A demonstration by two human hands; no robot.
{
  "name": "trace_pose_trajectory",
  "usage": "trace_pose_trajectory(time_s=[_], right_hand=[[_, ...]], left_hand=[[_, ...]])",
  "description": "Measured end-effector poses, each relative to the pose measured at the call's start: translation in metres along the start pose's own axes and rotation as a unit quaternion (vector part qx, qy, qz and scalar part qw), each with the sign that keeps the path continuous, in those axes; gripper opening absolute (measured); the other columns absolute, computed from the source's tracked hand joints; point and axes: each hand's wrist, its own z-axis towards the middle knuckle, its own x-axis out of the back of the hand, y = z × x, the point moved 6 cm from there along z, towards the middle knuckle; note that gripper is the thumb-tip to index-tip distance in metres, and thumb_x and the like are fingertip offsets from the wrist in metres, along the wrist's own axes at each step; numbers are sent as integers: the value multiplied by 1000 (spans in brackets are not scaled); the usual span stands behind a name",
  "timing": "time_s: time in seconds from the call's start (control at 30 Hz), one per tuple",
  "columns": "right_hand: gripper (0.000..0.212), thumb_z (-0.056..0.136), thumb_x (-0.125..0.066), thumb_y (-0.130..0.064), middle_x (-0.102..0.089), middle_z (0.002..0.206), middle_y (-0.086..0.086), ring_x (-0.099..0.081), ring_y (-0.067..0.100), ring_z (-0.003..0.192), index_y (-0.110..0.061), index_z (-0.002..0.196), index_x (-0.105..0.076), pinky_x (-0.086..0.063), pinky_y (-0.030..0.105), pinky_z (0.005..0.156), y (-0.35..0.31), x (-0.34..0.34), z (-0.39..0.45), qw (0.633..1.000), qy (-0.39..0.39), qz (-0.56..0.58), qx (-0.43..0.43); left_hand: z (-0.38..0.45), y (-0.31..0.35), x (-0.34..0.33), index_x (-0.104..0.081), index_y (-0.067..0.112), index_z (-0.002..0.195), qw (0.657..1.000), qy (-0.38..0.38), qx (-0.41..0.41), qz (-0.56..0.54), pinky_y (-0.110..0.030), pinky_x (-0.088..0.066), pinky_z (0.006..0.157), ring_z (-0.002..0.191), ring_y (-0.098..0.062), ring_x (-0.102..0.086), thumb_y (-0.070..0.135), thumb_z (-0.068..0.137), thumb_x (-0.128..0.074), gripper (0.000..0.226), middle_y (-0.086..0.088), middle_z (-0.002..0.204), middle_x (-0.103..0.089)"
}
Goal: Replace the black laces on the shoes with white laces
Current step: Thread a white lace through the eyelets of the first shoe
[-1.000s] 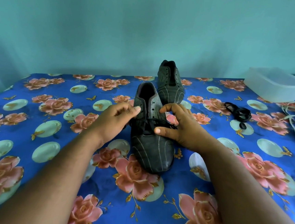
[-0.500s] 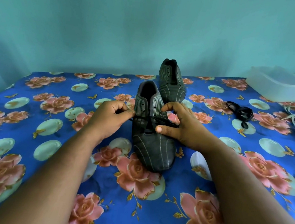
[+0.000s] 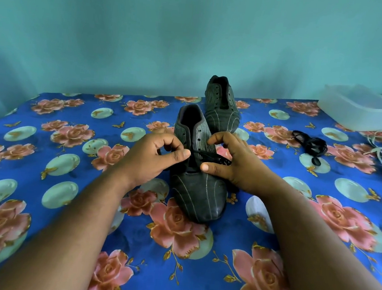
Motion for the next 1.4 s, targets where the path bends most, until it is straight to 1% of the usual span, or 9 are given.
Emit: trace_pose_trajectory(time_s=[0.17,0.27,0.37,0.5,0.7,0.83,0.97,1.17,1.4], right_hand=[[68,65,-72,-81,-47,122,-21,-43,18,124,-43,118,-52,-42,41,107,4,-2,2,1000,9,14,12],[65,64,-70,-80,-47,123,-23,-42,16,126,-46,117,-52,-46,46,107,6,-4,2,1000,10,26,10],[65,66,-72,-79,-46,123,-25,-42,16,126,-46,118,-52,-45,45,108,5,-3,1,1000,12,20,13],[65,67,-70,-72,-45,120,-24,-43,18,122,-40,120,-52,-40,39,106,3,0,0,1000,8,3,11],[67,66,-70,-77,-46,122,-23,-42,18,124,-41,120,-52,-42,39,105,3,-1,1,1000,3,14,15],[64,66,-69,-72,-45,121,-24,-42,17,124,-42,119,-51,-40,39,107,2,-1,1,1000,1,11,14],[67,66,-69,-74,-45,121,-24,-42,17,124,-39,120,-52,-42,43,109,2,-1,0,1000,1,13,12],[65,68,-76,-75,-45,118,-32,-42,15,124,-42,119,-52,-42,44,110,4,-3,1,999,4,28,15],[64,70,-74,-71,-45,120,-25,-44,18,122,-39,121,-52,-40,38,106,2,-1,1,1000,3,15,17]], left_hand=[[2,-18,13,-70,17,80,995,59,78,-18,-42,-46,97,114,-22,-61,31,92,-74,18,5,97,-71],[1,-30,25,-68,16,79,985,114,121,40,-32,-43,70,75,-15,-57,30,92,-75,21,4,82,-65],[1,-42,30,-68,15,81,979,131,148,52,-35,-46,69,75,-18,-59,31,93,-72,21,-9,88,-69],[3,-27,20,-68,25,99,994,87,71,-10,-30,-48,96,111,-5,-62,54,96,-63,29,4,113,-68],[3,-3,2,-66,19,85,995,22,-59,79,-23,-42,93,87,-12,-59,56,91,-66,37,5,85,-64],[3,-1,2,-66,19,81,995,18,-64,80,-20,-41,78,84,-9,-58,46,91,-68,29,13,80,-62],[4,-15,9,-66,19,80,996,47,-1,76,-35,-46,88,112,-22,-58,37,92,-71,22,2,97,-69],[3,-35,39,-65,16,77,972,146,81,165,-16,-30,53,63,6,-50,35,91,-75,26,11,71,-54],[3,-11,11,-65,20,95,995,47,-29,78,-11,-38,95,106,8,-54,58,96,-57,39,8,102,-62]])
